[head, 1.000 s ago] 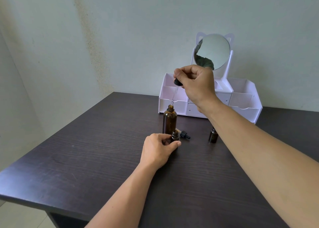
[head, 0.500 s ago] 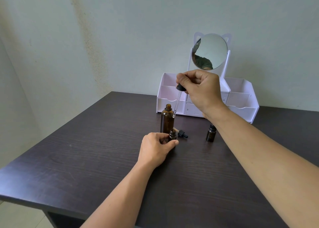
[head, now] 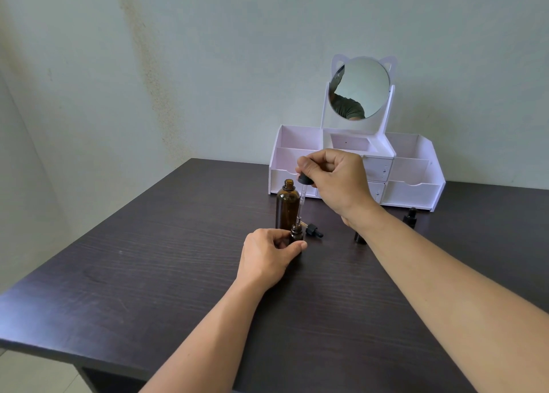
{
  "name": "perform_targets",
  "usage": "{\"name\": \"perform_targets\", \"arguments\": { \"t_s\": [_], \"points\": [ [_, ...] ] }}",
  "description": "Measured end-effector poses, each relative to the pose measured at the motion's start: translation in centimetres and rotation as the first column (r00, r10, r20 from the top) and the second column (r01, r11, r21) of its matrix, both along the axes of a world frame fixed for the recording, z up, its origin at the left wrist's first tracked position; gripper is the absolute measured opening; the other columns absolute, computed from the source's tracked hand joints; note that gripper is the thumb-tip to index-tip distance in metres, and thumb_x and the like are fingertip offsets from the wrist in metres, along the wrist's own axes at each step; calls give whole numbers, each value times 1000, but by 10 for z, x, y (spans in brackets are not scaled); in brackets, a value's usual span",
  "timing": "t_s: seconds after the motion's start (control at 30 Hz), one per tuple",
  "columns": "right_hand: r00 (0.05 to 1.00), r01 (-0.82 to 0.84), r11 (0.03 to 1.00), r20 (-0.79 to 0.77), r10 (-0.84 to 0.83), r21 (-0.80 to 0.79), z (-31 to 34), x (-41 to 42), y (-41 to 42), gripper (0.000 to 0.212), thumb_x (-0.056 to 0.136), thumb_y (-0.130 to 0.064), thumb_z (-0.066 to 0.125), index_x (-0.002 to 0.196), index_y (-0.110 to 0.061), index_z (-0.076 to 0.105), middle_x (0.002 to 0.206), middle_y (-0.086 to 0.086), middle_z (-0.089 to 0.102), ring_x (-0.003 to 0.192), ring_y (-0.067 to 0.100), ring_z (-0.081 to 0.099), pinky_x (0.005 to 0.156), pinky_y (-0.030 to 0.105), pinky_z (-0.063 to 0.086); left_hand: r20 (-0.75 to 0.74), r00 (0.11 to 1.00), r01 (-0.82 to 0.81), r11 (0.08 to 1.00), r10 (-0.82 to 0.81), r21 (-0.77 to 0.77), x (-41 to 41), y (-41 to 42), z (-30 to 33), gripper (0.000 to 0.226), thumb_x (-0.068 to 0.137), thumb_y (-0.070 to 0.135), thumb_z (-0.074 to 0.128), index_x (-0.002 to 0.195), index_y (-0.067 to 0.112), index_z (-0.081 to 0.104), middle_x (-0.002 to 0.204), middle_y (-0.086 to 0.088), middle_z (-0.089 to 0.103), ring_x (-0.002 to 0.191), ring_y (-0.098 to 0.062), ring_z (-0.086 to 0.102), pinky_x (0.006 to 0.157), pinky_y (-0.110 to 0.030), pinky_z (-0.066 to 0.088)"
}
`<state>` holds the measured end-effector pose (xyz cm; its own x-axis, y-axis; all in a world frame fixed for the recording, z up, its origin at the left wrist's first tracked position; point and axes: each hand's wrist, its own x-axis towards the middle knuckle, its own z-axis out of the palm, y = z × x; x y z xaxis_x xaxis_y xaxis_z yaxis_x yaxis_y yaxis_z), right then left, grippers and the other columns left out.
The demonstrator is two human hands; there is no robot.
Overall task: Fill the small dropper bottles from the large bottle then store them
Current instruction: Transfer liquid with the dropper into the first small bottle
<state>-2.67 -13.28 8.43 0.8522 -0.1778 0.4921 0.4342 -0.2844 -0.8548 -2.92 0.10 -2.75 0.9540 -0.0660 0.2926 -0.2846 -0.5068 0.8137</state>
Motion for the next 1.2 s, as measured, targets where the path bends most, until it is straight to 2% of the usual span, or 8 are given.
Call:
{"name": "perform_targets", "arguments": {
  "t_s": [0.2,0.37,0.47,0.63,0.87,0.97,1.1,1.2],
  "points": [
    [1000,-5,999,3,5,-38,-2,-2,1,14,87,-15,68,74,-11,68,78,9,73,63,11,69,70,26,57,-6,1000,-10,1000,10,2,-1,0,1,41,79,46,74,112,21,72,69,9,61,62,-4,54,57,-15,41],
    [1000,-12,999,24,13,-41,-2,-4,3,20,87,-13,69,67,-18,66,74,5,72,65,14,71,69,26,58,-6,1000,-7,1000,7,3,-2,0,1,40,79,47,74,110,21,73,70,8,62,63,-4,55,59,-17,46],
    [1000,-12,999,27,13,-32,-2,-4,3,20,86,-13,69,66,-17,67,74,6,73,66,17,71,68,25,57,-4,1000,-9,1000,9,1,-2,1,1,43,79,47,74,113,20,72,71,9,62,64,-5,56,58,-14,42],
    [999,-26,1000,27,26,-17,-3,-5,3,19,85,-10,69,67,-13,67,72,6,72,62,12,68,61,16,52,-4,1000,-3,1000,3,5,-2,1,1,39,79,46,74,109,21,74,69,9,61,62,-4,54,57,-15,42],
    [999,-52,998,6,52,-36,-3,-5,2,11,86,-12,69,75,-10,70,76,9,73,66,14,70,69,26,58,-6,1000,-4,1000,4,18,-1,1,1,47,79,47,73,117,19,70,72,11,61,63,-3,56,57,-11,39],
    [999,-47,997,12,47,-58,0,-6,2,9,84,-15,72,78,-8,71,72,6,73,64,14,70,73,31,59,-9,1000,4,1000,-4,13,-1,1,1,42,79,47,73,112,21,72,70,9,62,62,-4,55,57,-14,42],
    [999,-41,999,37,40,18,10,-5,1,8,83,-14,73,78,-8,71,75,14,73,67,22,71,80,41,60,-2,1000,2,1000,-2,7,-2,1,1,33,78,48,74,101,23,75,68,8,62,61,-4,54,59,-18,46],
    [997,-13,997,82,7,77,23,1,1,8,83,-14,73,78,-8,70,76,15,73,69,26,71,82,47,58,2,1000,-5,1000,5,5,-1,1,0,31,76,48,76,96,24,76,63,10,59,58,-2,52,56,-16,41]
  ]
}}
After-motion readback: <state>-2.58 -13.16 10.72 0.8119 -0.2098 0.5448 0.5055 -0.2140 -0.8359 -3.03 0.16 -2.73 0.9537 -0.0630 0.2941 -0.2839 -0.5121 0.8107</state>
